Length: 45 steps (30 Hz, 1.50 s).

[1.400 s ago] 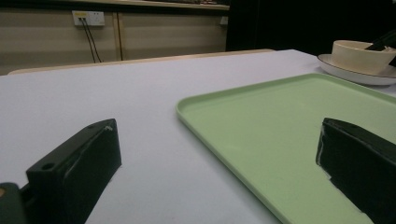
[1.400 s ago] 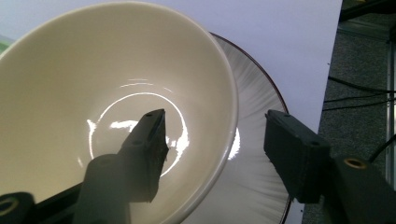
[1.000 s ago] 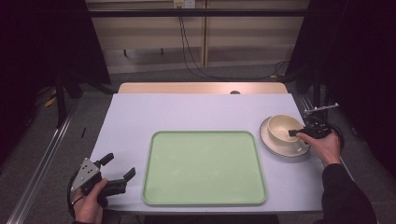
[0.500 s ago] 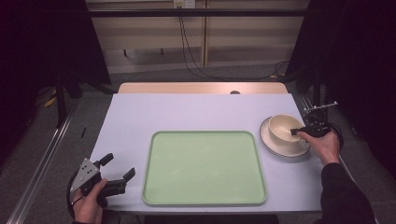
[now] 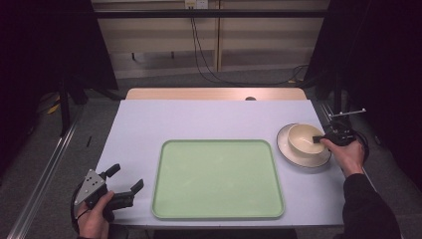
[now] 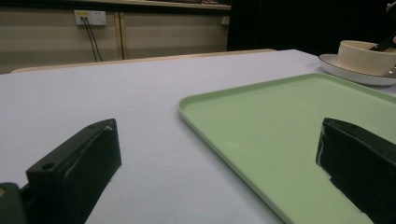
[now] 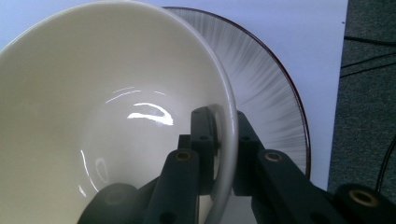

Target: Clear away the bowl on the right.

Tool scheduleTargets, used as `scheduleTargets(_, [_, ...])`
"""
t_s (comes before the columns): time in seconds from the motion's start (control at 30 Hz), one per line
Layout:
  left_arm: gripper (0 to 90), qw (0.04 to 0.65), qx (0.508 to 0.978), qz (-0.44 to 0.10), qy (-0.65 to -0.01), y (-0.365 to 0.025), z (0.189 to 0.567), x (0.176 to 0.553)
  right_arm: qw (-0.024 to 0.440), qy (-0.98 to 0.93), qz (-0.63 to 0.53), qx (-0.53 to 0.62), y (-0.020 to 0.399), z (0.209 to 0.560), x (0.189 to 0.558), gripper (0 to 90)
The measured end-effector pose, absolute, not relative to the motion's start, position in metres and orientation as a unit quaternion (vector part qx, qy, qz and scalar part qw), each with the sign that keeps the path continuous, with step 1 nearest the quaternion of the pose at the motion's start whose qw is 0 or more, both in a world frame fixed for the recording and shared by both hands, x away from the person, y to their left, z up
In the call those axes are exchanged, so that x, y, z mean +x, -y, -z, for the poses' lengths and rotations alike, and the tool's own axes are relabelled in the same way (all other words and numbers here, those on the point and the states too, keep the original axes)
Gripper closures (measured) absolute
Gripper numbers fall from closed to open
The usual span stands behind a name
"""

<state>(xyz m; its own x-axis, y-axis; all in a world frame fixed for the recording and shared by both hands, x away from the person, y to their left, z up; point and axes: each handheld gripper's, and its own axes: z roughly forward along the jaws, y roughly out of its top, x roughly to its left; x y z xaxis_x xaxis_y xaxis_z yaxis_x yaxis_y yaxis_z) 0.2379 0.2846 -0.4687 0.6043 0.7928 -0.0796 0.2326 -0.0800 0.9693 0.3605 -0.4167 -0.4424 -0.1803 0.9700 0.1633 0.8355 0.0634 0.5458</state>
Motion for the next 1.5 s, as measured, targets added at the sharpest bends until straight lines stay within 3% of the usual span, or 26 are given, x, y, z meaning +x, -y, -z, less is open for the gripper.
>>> scheduleTargets(1.5, [0.1,0.572,0.69,-0.243,-0.372,-0.285,0.469,0.237,0.127,-0.69,-0.345,0.623,0.428,0.432,0.346,83.7])
